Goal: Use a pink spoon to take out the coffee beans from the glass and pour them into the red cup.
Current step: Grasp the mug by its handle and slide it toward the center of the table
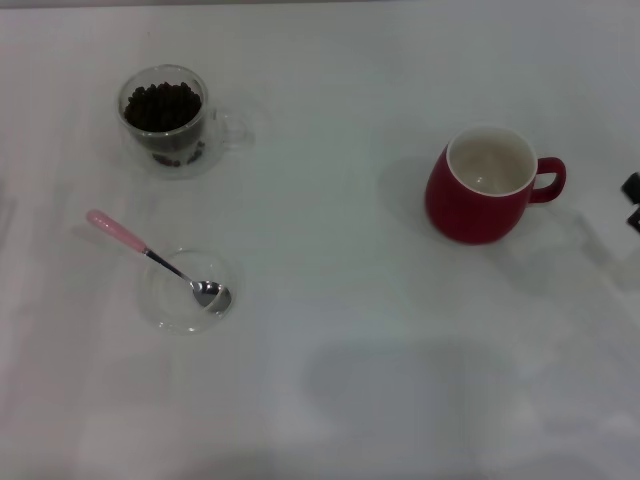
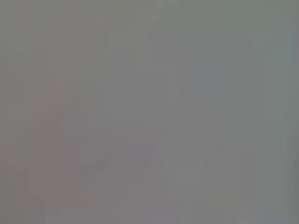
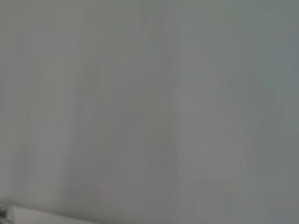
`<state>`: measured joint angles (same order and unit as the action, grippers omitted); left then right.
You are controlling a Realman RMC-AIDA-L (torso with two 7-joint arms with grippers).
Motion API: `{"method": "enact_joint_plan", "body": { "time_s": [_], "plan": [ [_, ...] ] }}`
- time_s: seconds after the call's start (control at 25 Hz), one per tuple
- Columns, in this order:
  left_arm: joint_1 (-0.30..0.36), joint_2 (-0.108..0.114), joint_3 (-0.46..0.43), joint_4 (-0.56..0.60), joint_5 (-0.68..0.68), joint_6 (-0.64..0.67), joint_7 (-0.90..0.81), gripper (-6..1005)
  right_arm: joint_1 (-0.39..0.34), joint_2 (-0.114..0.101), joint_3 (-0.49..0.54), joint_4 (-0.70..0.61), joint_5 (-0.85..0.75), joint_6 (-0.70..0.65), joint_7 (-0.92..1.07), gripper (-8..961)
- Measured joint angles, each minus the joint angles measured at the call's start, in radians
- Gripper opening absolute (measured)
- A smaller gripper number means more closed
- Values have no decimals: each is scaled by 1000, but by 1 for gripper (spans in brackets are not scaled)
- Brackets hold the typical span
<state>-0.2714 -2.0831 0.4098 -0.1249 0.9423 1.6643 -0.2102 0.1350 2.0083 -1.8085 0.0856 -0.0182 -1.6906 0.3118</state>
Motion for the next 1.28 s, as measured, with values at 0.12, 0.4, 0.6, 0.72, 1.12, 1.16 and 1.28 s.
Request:
{"method": "enact_joint_plan", "body": {
  "time_s": [0.12, 0.4, 0.6, 0.72, 1.12, 1.16, 1.28],
  "plan": [
    [-9, 0, -2, 0, 0, 0, 0, 861, 5, 2, -29, -1, -3, 28, 0, 868],
    [-24, 4, -3, 3, 0, 5, 0, 861, 7, 5, -35, -67, -17, 195, 5, 867],
    [-19, 5, 3, 5, 5, 7, 0, 861, 11, 6, -56, -146, -33, 359, 0, 867],
    [-12, 3, 3, 5, 5, 7, 0, 861, 19, 6, -57, -164, -37, 403, -2, 866],
    [-1, 1, 3, 5, 6, 11, 0, 861, 31, 6, -57, -173, -37, 427, -3, 865],
    [-1, 2, 3, 5, 6, 11, 0, 861, 32, 6, -57, -175, -37, 427, -3, 865],
    [0, 2, 3, 5, 6, 13, 0, 862, 32, 6, -57, -178, -38, 426, -3, 865]
  ]
}}
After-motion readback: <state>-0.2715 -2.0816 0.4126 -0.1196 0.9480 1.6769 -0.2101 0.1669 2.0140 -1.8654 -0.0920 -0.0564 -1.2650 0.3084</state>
